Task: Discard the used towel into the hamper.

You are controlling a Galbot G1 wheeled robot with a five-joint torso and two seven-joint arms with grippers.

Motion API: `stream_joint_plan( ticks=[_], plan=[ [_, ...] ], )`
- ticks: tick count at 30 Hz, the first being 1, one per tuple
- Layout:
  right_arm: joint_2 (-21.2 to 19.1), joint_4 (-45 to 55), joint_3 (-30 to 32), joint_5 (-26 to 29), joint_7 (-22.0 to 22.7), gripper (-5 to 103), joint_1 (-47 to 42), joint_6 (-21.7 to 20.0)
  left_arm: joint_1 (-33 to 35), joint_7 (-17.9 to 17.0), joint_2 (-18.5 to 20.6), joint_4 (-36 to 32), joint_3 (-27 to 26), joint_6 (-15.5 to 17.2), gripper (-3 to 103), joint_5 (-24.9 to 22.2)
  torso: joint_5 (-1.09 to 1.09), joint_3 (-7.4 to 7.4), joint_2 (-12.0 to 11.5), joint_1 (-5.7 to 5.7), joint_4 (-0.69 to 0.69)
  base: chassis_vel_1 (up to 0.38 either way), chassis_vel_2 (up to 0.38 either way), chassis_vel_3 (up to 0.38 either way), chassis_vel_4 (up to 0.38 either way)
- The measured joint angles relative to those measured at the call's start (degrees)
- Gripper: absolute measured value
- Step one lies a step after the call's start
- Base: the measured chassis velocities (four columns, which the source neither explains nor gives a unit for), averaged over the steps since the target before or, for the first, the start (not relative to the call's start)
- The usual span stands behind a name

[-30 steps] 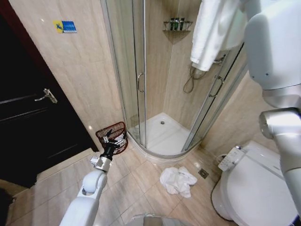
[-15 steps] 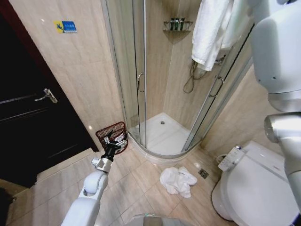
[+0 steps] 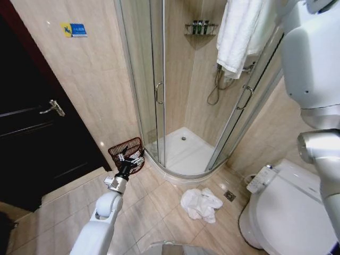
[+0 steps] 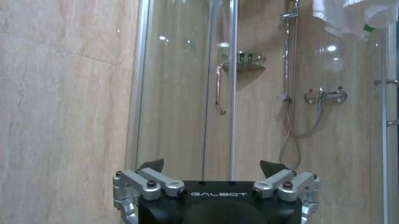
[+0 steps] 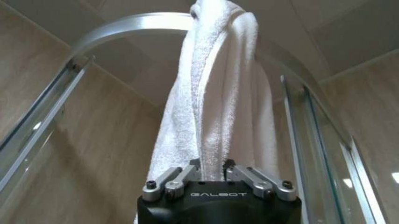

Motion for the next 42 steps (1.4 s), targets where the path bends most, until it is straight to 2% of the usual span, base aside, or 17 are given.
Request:
stream_joint_plan(
  ticks=[5, 16, 24, 42],
  plan=[
    [-2.91, 4.47, 0.24, 1.13, 1.03, 8, -3.23, -0.66, 0.36, 0.0, -0.12, 0.04, 0.0, -0.3, 100, 0.02, -0.01, 0.0, 0.0, 0.0, 0.0, 0.0, 0.0, 0.0, 0.0],
    [-9.94, 15.51, 4.72, 3.69, 1.06, 7, -13.86, -2.1, 0.24, -0.04, 0.07, -0.36, -0.05, -0.22, 100, 0.01, 0.0, -0.01, 0.01, -0.01, 0.0, 0.0, 0.0, 0.0, 0.0],
    [-13.09, 19.31, 8.62, 4.55, 0.93, 7, -20.83, -2.23, 0.15, -0.05, -0.23, -0.1, 0.45, -0.22, 100, 0.87, 0.0, -0.01, 0.01, -0.01, 0.0, 0.0, 0.0, 0.0, 0.0],
    [-14.91, 24.16, 15.12, 4.7, -0.41, 7, -33.2, -2.32, 0.51, -0.06, -0.26, -0.39, 0.33, -0.26, 100, 1.54, -0.01, 0.0, 0.01, 0.0, 0.01, 0.0, 0.0, 0.0, 0.0]
  ],
)
